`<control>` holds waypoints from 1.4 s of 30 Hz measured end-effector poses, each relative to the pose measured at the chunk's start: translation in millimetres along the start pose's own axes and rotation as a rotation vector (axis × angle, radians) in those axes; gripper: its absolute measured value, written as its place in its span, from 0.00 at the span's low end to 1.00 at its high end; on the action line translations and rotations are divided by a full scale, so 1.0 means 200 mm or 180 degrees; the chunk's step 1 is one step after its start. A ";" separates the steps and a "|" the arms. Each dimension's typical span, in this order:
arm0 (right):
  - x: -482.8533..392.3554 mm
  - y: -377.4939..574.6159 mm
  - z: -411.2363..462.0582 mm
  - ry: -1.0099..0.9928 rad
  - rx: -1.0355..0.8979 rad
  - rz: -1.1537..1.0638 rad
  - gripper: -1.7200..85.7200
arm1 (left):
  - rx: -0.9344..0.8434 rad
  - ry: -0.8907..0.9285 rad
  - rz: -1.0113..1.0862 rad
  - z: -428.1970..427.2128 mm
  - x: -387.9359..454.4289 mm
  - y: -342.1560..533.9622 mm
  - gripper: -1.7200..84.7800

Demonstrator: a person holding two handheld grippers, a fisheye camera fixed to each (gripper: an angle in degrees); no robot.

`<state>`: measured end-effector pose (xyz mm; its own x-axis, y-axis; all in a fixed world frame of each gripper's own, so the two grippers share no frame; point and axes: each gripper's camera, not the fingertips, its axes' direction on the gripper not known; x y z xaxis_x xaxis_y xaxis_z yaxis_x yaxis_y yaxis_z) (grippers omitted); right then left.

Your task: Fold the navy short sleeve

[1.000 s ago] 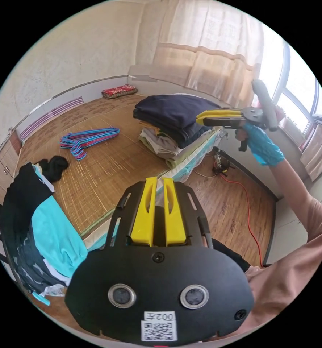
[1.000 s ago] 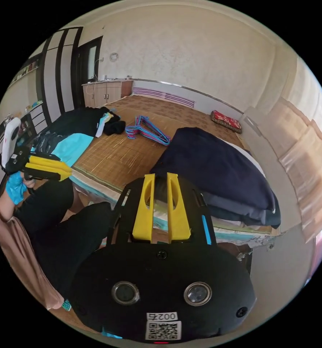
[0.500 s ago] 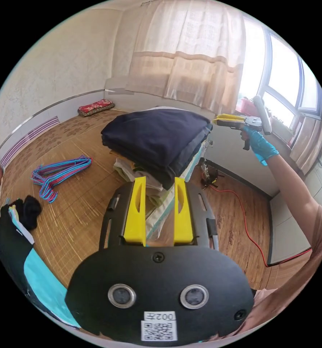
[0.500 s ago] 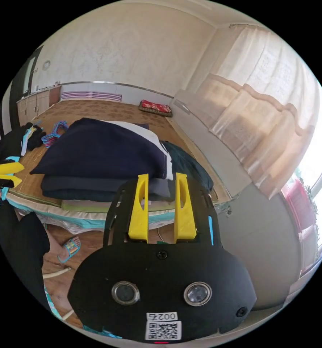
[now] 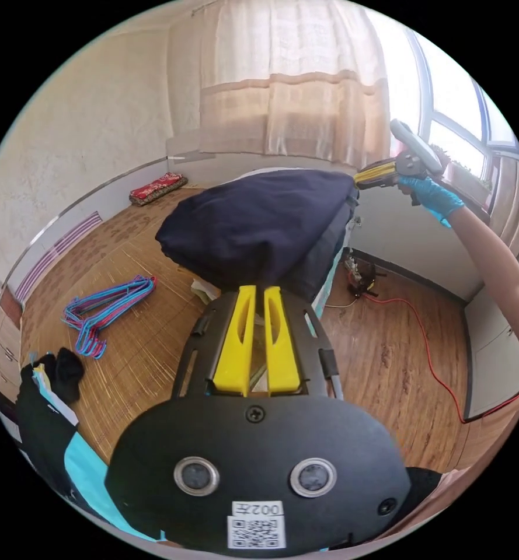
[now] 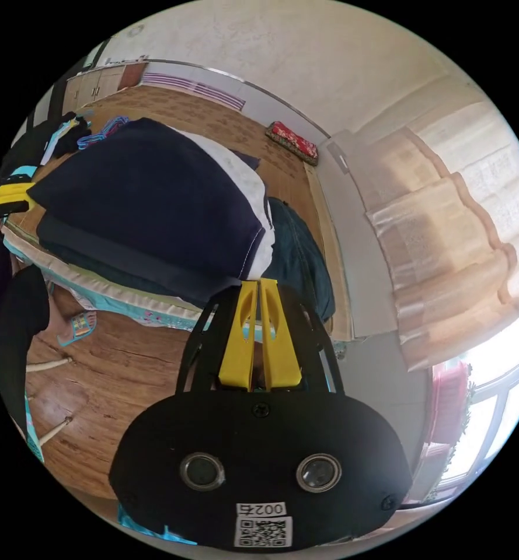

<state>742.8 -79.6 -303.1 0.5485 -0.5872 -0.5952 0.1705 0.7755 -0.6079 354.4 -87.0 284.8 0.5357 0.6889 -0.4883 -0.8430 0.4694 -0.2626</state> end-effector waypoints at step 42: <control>-2.26 -1.13 -1.93 -0.1473 0.0427 0.0456 0.01 | -0.0316 -0.1270 -0.1568 -1.06 -0.25 2.01 0.01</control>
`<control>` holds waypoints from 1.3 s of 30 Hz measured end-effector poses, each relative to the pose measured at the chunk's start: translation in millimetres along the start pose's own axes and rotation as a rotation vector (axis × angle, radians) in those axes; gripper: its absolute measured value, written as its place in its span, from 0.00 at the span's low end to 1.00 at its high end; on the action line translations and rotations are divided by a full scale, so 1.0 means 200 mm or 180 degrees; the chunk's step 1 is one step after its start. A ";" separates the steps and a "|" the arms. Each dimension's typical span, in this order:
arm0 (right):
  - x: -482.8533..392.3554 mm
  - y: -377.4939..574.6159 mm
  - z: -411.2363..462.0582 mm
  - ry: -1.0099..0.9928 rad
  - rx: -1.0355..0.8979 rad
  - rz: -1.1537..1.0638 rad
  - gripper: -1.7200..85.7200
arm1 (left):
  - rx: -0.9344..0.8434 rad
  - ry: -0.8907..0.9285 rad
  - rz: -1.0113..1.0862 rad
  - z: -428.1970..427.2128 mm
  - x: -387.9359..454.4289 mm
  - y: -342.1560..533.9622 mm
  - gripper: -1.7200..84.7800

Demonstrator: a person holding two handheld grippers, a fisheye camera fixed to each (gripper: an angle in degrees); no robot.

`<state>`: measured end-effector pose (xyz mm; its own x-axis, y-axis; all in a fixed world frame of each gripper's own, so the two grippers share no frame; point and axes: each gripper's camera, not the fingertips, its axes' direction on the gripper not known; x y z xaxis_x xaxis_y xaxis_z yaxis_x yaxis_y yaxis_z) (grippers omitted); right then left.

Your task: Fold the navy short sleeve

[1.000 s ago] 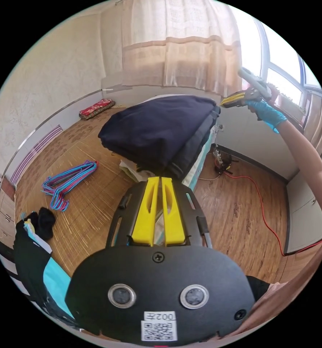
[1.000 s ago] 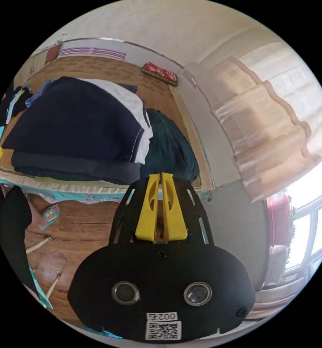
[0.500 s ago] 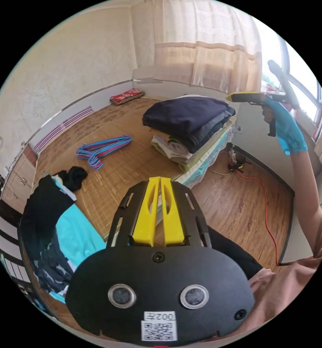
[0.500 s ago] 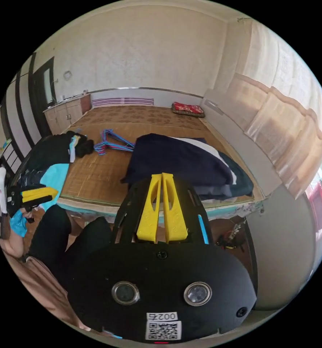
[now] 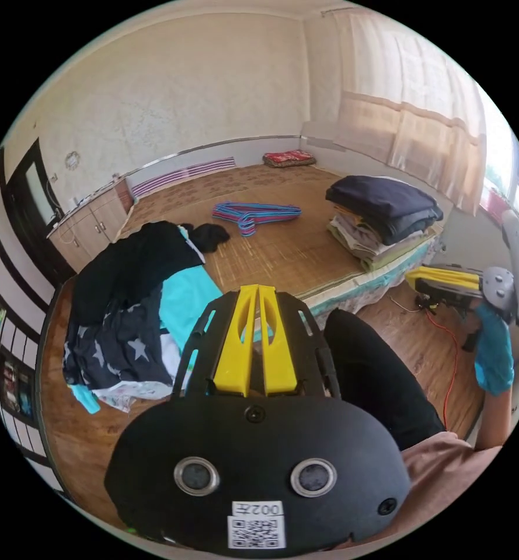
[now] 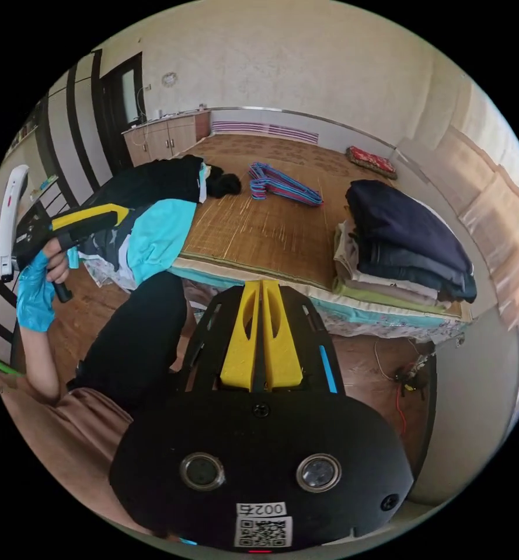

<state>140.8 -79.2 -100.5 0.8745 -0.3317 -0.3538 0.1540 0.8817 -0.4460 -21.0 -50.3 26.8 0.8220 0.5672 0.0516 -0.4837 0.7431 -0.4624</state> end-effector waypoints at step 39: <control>-1.63 -2.45 1.18 -0.1737 0.0416 -0.1314 0.15 | 0.0136 -0.0236 -0.0886 1.20 -1.27 0.29 0.07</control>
